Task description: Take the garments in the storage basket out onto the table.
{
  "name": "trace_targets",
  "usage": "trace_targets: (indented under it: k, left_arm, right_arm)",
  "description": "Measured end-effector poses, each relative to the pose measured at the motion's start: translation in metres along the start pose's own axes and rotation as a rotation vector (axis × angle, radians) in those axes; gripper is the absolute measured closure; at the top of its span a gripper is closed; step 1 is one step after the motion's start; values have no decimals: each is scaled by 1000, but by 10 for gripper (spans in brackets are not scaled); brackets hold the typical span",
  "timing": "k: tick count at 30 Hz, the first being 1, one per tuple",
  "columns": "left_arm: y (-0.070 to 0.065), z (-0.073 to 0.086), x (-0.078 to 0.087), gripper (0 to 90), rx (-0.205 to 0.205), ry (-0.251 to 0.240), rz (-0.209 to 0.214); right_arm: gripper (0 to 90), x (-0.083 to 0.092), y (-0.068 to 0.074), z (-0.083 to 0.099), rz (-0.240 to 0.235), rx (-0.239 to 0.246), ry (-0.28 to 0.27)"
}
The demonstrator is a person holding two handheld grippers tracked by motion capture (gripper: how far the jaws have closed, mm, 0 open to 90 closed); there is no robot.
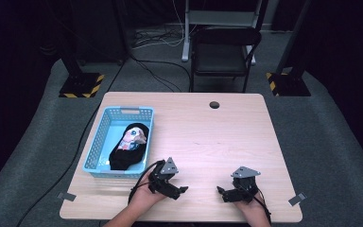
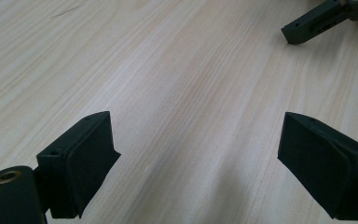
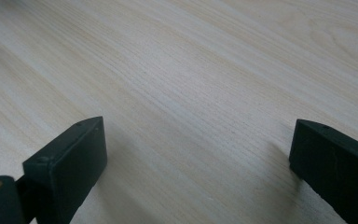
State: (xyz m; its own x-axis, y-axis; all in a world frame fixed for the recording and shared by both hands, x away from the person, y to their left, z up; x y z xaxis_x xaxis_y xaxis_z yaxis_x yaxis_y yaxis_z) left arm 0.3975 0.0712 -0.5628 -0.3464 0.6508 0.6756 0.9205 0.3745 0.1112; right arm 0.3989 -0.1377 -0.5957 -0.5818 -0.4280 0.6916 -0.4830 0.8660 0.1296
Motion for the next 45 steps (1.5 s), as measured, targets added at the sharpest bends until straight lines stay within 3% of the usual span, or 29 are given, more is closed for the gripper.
trace_targets:
  k: [45]
  left_arm:
    - [5,-14,24,104,11,-30,-10]
  right_arm:
    - [33,0,0,0,-1,0,0]
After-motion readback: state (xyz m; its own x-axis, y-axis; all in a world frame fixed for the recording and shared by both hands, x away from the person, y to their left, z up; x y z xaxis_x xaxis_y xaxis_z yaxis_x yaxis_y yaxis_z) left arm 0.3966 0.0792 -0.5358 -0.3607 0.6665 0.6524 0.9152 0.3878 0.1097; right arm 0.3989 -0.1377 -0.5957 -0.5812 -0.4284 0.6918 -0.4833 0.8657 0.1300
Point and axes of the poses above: each handheld gripper's, and its own axes: x roughly backward along the jaws, z roughly out of its underside, y roughly to its left, the point moved 9 cm from there along -x, roughly forward along the jaws, and after that the axes turned 11 degrees about -x, right-handed, at the moved point
